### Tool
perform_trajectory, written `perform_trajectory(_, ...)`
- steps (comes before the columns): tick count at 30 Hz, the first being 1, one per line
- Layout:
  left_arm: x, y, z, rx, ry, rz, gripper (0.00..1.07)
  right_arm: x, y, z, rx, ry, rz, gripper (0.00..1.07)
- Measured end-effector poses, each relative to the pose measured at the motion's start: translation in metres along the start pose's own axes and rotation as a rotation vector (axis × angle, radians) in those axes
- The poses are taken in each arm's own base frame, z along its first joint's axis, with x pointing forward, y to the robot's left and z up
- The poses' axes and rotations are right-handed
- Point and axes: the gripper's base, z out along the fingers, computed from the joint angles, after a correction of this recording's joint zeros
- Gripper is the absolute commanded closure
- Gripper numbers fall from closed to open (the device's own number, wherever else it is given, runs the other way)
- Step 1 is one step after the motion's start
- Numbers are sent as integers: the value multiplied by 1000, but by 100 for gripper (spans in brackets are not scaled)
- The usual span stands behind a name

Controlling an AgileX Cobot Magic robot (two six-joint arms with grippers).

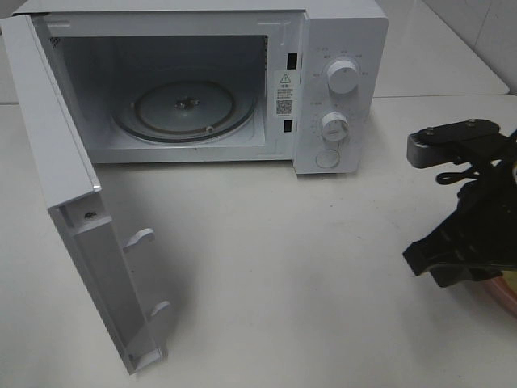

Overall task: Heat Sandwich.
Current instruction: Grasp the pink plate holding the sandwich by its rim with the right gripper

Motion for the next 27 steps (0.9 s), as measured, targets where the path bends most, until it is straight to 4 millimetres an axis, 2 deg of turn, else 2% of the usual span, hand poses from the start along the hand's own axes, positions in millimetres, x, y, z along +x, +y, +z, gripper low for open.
perform_trajectory(7,0,0,0,0,0,0,10,7,-21,-11,50,11,55,83)
perform_trajectory(10,0,0,0,0,0,0,10,10,-33,-17,72,8,104,73)
perform_trajectory(11,0,0,0,0,0,0,10,10,-33,-17,72,8,104,73)
perform_trajectory(15,0,0,0,0,0,0,10,11,-44,-18,88,6,149,53)
perform_trajectory(16,0,0,0,0,0,0,10,11,-44,-18,88,6,149,53)
perform_trajectory(17,0,0,0,0,0,0,10,12,-46,-18,90,6,159,40)
perform_trajectory(20,0,0,0,0,0,0,10,12,-47,-18,96,4,153,23)
perform_trajectory(21,0,0,0,0,0,0,10,12,-47,-18,96,4,153,23)
perform_trajectory(22,0,0,0,0,0,0,10,11,-48,-18,104,0,146,15)
perform_trajectory(24,0,0,0,0,0,0,10,11,-49,-17,109,0,140,11)
perform_trajectory(27,0,0,0,0,0,0,10,10,-50,-14,113,17,135,11)
